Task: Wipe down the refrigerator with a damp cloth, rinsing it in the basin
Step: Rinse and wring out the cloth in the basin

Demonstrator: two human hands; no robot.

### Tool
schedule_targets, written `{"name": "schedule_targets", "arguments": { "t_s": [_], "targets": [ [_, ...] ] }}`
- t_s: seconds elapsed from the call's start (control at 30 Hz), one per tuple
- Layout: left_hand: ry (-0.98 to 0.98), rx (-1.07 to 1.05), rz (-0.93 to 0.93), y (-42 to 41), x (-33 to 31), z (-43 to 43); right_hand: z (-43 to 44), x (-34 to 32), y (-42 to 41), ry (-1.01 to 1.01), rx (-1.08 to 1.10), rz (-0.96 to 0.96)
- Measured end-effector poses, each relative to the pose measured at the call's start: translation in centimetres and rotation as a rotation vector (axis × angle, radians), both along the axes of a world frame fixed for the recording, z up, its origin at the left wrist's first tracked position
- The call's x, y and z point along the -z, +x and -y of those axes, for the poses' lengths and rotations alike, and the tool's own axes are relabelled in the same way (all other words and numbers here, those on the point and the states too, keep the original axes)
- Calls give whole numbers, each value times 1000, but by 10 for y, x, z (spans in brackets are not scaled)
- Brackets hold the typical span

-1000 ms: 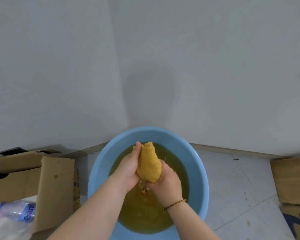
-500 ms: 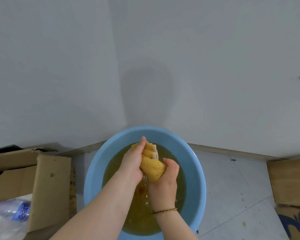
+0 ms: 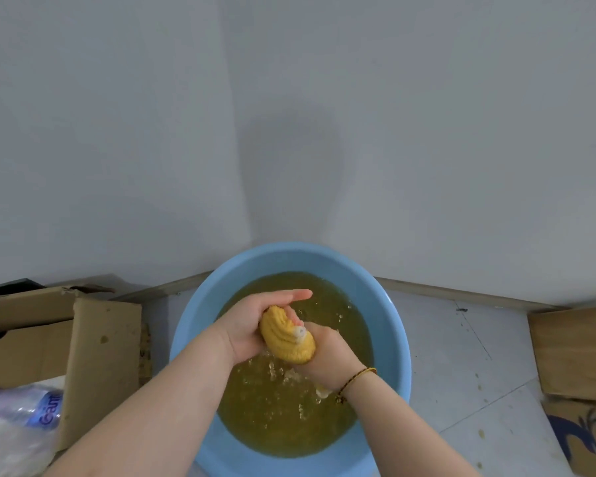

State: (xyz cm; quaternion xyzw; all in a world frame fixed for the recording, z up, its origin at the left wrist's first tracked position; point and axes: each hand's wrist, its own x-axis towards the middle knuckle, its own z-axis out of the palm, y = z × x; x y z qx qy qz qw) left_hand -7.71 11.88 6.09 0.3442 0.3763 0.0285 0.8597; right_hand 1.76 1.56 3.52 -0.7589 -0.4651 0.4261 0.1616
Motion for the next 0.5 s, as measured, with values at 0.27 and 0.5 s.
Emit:
{"name": "schedule_targets", "arguments": {
  "t_s": [0.27, 0.5],
  "targets": [
    [-9, 680, -222, -18, 16, -3, 12, 18, -2, 379, -146, 822],
    [728, 1084, -613, -3, 26, 33, 4, 13, 2, 209, -380, 719]
  ]
}}
